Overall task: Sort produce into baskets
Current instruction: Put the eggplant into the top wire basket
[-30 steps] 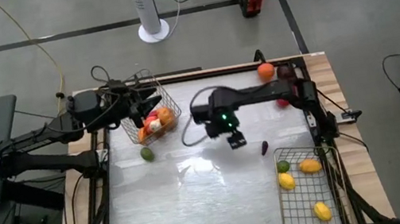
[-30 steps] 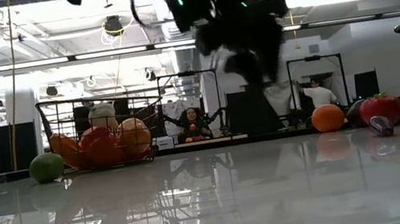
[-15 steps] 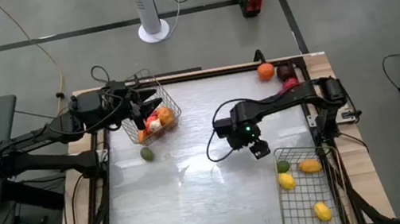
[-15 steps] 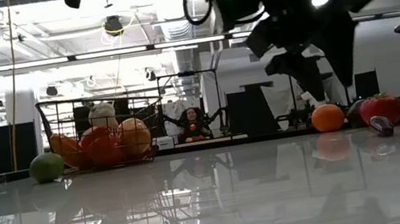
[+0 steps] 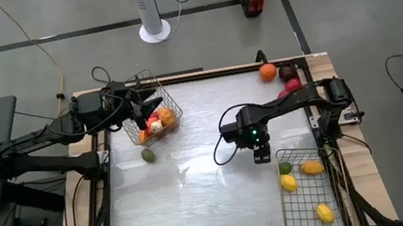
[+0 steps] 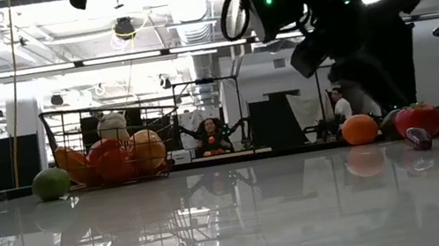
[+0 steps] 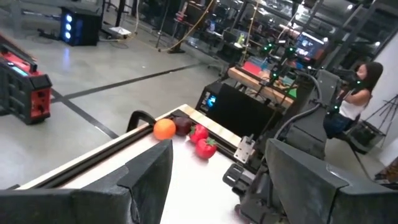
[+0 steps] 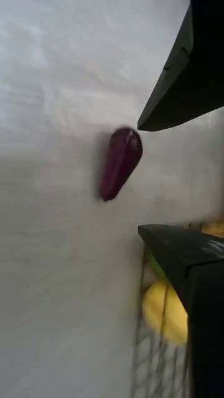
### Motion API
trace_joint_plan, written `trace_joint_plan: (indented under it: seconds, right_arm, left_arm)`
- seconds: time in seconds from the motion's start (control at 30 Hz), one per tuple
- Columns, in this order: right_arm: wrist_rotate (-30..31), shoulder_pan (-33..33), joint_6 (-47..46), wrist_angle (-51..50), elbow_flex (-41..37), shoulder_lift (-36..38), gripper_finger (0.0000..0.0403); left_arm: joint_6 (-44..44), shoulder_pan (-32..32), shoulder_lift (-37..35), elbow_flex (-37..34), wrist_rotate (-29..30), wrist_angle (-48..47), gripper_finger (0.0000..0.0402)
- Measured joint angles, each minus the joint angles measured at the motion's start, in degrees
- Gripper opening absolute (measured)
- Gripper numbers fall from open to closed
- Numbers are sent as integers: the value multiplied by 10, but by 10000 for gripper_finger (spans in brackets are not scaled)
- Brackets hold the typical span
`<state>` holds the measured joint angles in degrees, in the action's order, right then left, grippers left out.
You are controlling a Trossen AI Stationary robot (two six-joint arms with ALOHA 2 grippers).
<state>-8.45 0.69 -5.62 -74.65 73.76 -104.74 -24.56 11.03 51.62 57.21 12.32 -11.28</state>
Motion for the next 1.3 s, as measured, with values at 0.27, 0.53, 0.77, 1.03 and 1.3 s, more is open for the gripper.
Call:
trace_joint_plan:
  seconds: [0.27, 0.53, 0.77, 1.03, 1.3]
  right_arm:
    - [-21, 25, -80, -39, 0, -73, 284]
    - [-24, 22, -85, -33, 0, -99, 286]
    - [-10, 28, -76, 10, 0, -100, 286]
    - [10, 26, -77, 58, 0, -99, 286]
    - [24, 19, -79, 50, 12, -98, 286]
  left_arm:
    - [4, 1, 0, 0, 1, 2, 245]
    - [-1, 1, -3, 0, -14, 2, 245]
    - [-2, 1, -3, 0, -14, 2, 245]
    - [-3, 1, -3, 0, -15, 2, 245]
    - [-7, 1, -3, 0, -15, 2, 245]
